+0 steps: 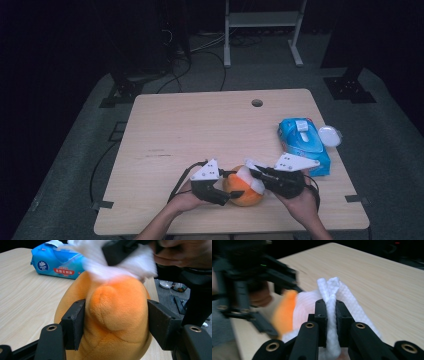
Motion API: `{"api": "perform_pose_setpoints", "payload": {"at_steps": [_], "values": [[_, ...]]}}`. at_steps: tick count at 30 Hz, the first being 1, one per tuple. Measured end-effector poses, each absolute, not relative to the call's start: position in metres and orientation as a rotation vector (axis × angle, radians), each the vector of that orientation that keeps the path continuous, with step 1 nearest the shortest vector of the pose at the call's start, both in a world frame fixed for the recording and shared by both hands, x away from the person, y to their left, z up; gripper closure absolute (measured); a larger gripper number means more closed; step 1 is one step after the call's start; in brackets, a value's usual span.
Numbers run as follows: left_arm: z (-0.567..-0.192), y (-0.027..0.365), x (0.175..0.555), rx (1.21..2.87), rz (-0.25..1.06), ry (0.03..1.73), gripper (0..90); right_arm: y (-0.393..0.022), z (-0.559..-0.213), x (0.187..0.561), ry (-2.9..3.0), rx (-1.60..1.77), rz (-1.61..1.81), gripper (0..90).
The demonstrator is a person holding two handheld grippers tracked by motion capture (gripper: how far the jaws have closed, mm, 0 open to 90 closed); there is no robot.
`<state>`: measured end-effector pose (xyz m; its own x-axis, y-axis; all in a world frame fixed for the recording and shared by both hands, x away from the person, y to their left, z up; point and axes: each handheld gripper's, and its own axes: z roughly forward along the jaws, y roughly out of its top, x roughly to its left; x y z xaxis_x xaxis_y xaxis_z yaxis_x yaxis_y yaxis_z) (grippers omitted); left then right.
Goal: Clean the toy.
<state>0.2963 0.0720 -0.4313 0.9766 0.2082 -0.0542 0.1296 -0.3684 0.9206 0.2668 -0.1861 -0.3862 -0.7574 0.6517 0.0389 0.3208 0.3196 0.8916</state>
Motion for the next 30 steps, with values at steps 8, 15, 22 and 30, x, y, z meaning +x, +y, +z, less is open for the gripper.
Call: {"api": "perform_pose_setpoints", "payload": {"at_steps": [8, 15, 22, 30], "values": [[-0.431, 0.071, 0.296, 1.949, 0.066, 0.222, 31.3, -0.196, -0.393, 0.273, 2.282, 0.920, 1.394, 81.5], [-0.433, 0.065, 0.292, 1.956, 0.097, 0.216, 32.7, -0.188, -0.390, 0.266, 2.291, 0.904, 1.442, 81.9], [-0.432, 0.067, 0.293, 1.936, 0.096, 0.222, 26.5, -0.175, -0.387, 0.263, 2.319, 0.815, 1.430, 82.0], [-0.434, 0.064, 0.293, 1.948, 0.100, 0.220, 35.0, -0.183, -0.387, 0.265, 2.308, 0.860, 1.468, 81.9]]}}
